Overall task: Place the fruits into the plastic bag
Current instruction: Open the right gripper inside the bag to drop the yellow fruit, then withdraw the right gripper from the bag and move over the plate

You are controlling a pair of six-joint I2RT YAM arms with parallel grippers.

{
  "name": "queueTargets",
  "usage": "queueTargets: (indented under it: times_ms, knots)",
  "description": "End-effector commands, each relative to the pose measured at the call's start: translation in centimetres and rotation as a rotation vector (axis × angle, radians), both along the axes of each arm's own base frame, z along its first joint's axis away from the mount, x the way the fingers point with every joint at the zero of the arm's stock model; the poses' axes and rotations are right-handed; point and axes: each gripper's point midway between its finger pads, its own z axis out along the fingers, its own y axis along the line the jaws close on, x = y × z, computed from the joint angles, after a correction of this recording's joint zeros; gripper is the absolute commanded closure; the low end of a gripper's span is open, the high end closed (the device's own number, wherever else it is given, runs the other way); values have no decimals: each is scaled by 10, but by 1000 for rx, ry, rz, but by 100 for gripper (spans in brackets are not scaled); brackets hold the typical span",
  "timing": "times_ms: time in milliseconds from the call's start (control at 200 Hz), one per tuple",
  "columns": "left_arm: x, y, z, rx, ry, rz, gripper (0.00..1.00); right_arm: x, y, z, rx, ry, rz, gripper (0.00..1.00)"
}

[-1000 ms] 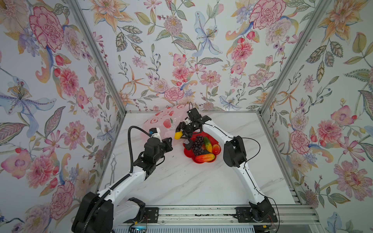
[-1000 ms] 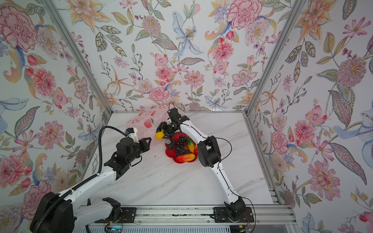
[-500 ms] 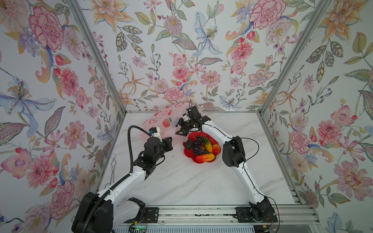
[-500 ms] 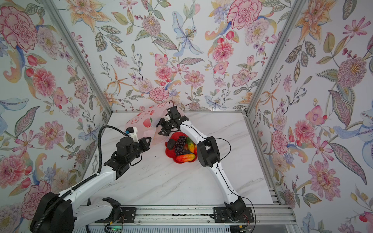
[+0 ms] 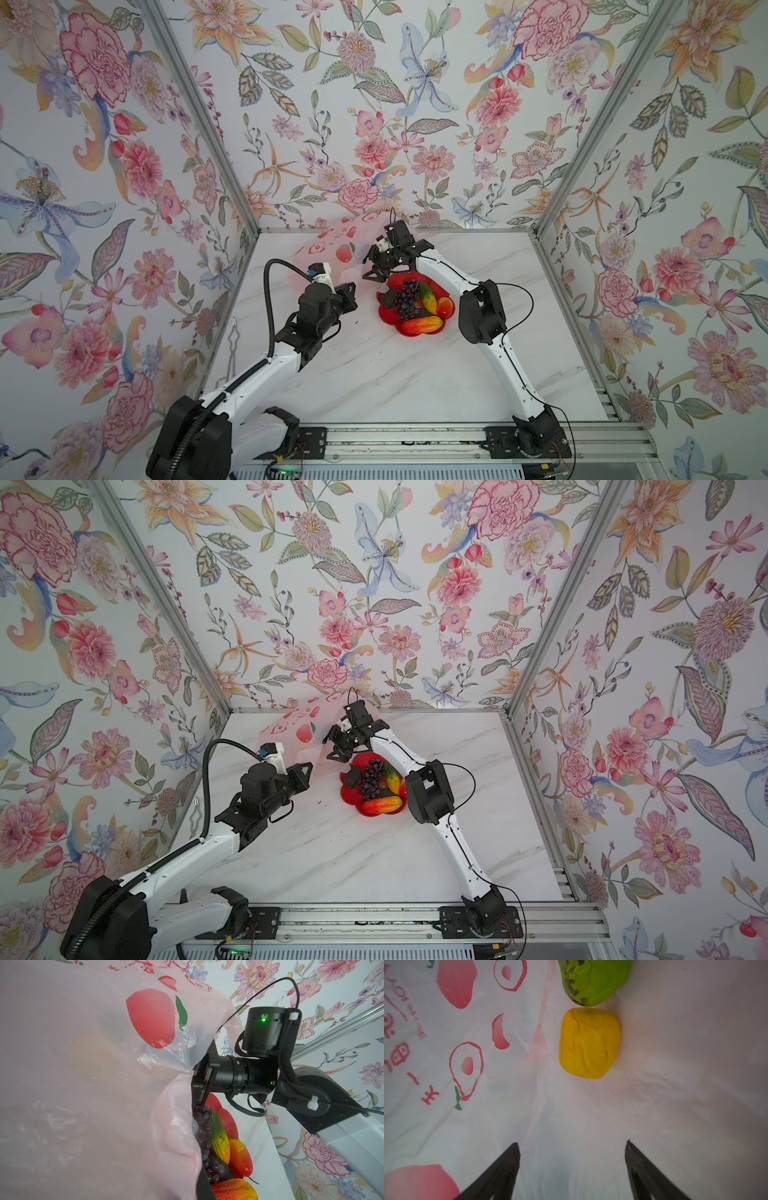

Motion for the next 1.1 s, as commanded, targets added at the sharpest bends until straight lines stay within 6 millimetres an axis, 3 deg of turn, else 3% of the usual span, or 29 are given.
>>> queueTargets:
  times_ms: [0, 325, 465, 841, 1096]
  knots:
    - [0, 2, 13, -13, -26, 23, 100, -5, -8, 47, 29, -78, 19, 20]
    - [1, 3, 16, -10, -30, 29, 100, -27, -39, 71, -78, -147, 43, 19]
    - [0, 3, 18, -8, -35, 29, 100, -44, -61, 75, -159, -161, 59, 19]
    - [-4, 7, 17, 1, -47, 32, 100, -86, -126, 121, -372, -288, 86, 17]
    - [-2, 0, 13, -1, -28, 1, 100, -106, -162, 141, -480, -353, 89, 15]
